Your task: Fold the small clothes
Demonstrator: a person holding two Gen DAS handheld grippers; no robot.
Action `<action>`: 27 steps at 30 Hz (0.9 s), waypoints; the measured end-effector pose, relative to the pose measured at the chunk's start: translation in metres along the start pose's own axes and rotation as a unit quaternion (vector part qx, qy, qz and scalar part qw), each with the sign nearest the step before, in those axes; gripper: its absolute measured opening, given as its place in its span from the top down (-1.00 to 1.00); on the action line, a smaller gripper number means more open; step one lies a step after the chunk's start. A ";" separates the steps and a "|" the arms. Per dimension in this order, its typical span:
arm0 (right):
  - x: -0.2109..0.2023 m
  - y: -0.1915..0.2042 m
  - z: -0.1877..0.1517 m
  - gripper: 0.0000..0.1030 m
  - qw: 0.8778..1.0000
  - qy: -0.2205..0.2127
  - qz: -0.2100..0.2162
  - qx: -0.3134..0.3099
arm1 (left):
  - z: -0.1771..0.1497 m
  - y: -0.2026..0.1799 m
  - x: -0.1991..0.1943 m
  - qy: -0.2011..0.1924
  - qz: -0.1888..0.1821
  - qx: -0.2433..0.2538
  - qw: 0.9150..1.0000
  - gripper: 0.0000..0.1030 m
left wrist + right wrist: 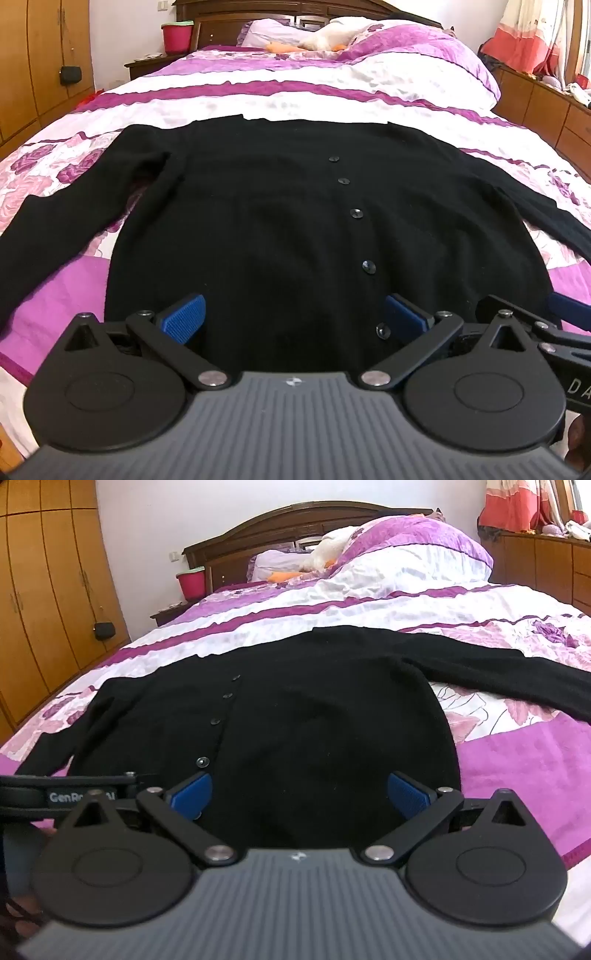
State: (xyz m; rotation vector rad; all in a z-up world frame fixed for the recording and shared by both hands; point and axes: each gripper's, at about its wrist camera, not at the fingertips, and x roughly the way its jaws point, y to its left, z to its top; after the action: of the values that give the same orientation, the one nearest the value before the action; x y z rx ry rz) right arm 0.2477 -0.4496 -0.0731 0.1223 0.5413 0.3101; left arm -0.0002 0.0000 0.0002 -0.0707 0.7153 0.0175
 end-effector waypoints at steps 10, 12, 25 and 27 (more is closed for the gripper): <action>-0.003 0.005 -0.002 -1.00 1.000 0.001 0.001 -0.005 | -0.002 0.002 0.004 0.009 -0.004 -0.008 1.000 -1.00; -0.001 -0.001 0.001 -1.00 1.000 0.005 0.006 -0.007 | -0.002 0.001 0.000 0.009 -0.001 -0.009 1.000 -1.00; 0.001 0.001 0.000 -1.00 1.000 0.008 0.008 -0.005 | -0.003 0.001 0.000 0.012 0.001 -0.007 1.000 -1.00; 0.001 0.001 0.000 -1.00 1.000 0.008 0.009 -0.005 | -0.003 0.002 0.000 0.011 0.001 -0.007 1.000 -1.00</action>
State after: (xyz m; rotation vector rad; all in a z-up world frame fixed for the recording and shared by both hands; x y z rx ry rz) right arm 0.2479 -0.4481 -0.0733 0.1144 0.5552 0.3312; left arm -0.0025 0.0015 -0.0026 -0.0839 0.7380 0.0245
